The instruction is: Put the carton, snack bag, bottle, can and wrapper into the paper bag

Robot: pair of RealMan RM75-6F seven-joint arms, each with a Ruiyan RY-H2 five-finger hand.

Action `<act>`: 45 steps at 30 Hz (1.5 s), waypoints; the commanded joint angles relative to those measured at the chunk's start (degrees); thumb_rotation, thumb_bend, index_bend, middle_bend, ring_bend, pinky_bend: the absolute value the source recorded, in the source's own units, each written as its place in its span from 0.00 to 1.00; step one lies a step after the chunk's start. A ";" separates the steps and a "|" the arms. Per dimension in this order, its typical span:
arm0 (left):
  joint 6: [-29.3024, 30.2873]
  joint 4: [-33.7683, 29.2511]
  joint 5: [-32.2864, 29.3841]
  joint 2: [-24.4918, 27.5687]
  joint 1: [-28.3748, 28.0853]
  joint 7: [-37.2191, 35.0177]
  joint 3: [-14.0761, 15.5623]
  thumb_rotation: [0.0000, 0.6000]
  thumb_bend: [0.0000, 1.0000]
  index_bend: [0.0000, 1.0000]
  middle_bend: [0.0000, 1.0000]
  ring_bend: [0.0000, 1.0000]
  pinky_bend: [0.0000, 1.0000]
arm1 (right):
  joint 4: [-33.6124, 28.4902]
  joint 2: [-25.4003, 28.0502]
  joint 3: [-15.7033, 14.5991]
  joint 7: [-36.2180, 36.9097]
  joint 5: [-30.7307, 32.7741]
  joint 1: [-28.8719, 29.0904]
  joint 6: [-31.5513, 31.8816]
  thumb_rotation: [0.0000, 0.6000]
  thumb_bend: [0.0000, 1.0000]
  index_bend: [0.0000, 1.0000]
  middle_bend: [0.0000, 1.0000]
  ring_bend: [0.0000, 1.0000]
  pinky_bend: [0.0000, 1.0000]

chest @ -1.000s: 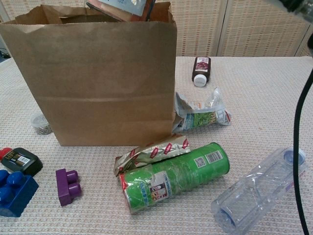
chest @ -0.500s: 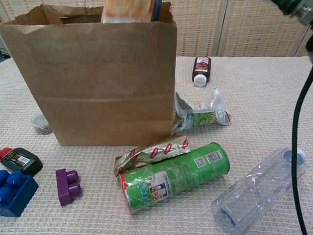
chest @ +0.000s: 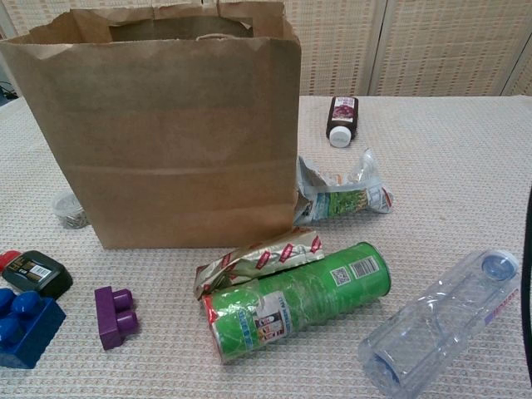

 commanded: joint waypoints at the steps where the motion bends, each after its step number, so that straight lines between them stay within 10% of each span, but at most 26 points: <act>1: 0.05 0.00 0.00 -0.02 0.05 0.07 0.02 1.00 0.36 0.00 0.00 0.00 0.00 | -3.45 4.43 -0.51 7.15 -0.14 -5.45 3.65 1.00 0.06 0.00 0.04 0.00 0.01; 8: 0.01 -0.29 -0.23 -0.13 0.04 1.12 -0.09 1.00 0.37 0.00 0.00 0.00 0.00 | -8.27 10.81 -3.65 27.38 3.22 -17.44 7.19 1.00 0.06 0.00 0.04 0.00 0.01; 16: -0.16 -0.78 -0.56 -0.36 -0.15 2.52 -0.35 1.00 0.37 0.00 0.00 0.00 0.00 | -7.28 13.01 -5.44 46.05 17.08 -23.09 -3.52 1.00 0.06 0.00 0.04 0.00 0.02; 24: -0.41 -0.74 -0.64 -0.19 -0.23 1.80 -0.37 1.00 0.37 0.00 0.00 0.00 0.00 | 3.38 4.95 -9.11 44.41 22.57 -21.90 -9.78 1.00 0.06 0.00 0.04 0.00 0.02; 45: -0.48 -0.28 -0.26 -0.04 -0.33 0.62 -0.25 1.00 0.37 0.00 0.00 0.00 0.00 | 26.64 -19.80 -6.15 39.64 24.22 -13.80 -13.62 1.00 0.06 0.01 0.04 0.00 0.02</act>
